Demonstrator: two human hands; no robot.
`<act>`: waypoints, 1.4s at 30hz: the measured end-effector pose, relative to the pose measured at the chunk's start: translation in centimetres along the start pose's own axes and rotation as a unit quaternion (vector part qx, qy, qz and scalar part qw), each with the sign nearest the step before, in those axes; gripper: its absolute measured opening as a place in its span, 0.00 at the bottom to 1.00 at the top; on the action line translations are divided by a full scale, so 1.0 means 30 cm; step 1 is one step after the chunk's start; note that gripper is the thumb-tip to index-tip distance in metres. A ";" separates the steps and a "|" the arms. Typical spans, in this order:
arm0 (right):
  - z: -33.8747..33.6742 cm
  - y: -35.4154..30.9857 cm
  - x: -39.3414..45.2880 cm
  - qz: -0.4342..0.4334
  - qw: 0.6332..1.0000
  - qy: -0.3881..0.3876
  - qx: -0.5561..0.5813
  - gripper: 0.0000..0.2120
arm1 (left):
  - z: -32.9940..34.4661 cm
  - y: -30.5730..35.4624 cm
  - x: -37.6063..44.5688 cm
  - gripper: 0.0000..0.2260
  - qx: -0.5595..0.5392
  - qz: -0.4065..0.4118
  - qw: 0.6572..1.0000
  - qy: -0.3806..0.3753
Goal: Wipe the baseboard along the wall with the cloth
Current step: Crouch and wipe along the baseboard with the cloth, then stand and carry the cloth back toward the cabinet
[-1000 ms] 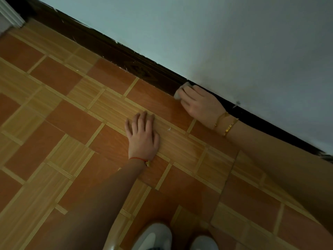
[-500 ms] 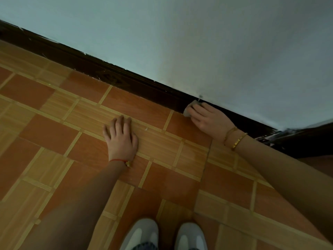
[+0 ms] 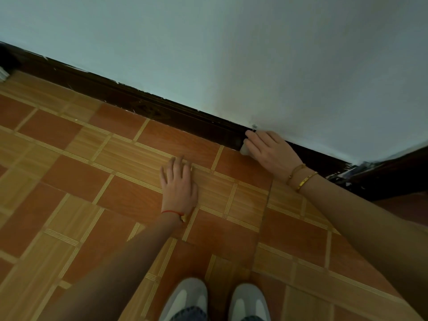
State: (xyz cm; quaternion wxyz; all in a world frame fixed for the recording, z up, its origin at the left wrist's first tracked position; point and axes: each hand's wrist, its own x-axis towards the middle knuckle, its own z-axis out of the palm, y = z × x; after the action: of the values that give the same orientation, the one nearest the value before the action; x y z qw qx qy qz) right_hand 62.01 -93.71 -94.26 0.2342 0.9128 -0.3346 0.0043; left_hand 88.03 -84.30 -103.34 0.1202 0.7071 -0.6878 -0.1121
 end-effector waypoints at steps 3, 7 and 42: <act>0.014 -0.021 -0.004 0.047 0.999 -0.001 -0.011 0.18 | -0.014 0.023 0.001 0.24 -0.004 0.011 1.000 0.000; -0.009 -0.038 0.006 0.092 0.996 0.013 -0.018 0.13 | -0.039 0.028 -0.001 0.25 -0.006 0.008 1.000 0.003; -0.185 -0.251 0.140 0.555 0.022 -0.127 0.822 0.13 | -0.279 -0.037 0.040 0.20 -0.081 0.052 0.995 -0.031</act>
State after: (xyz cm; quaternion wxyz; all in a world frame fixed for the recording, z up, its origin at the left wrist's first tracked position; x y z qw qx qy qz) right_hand 70.72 -88.87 -91.82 -0.7901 0.0273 -0.5399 0.2890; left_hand 91.83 -85.35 -95.78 0.1612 0.6545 -0.7157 -0.1828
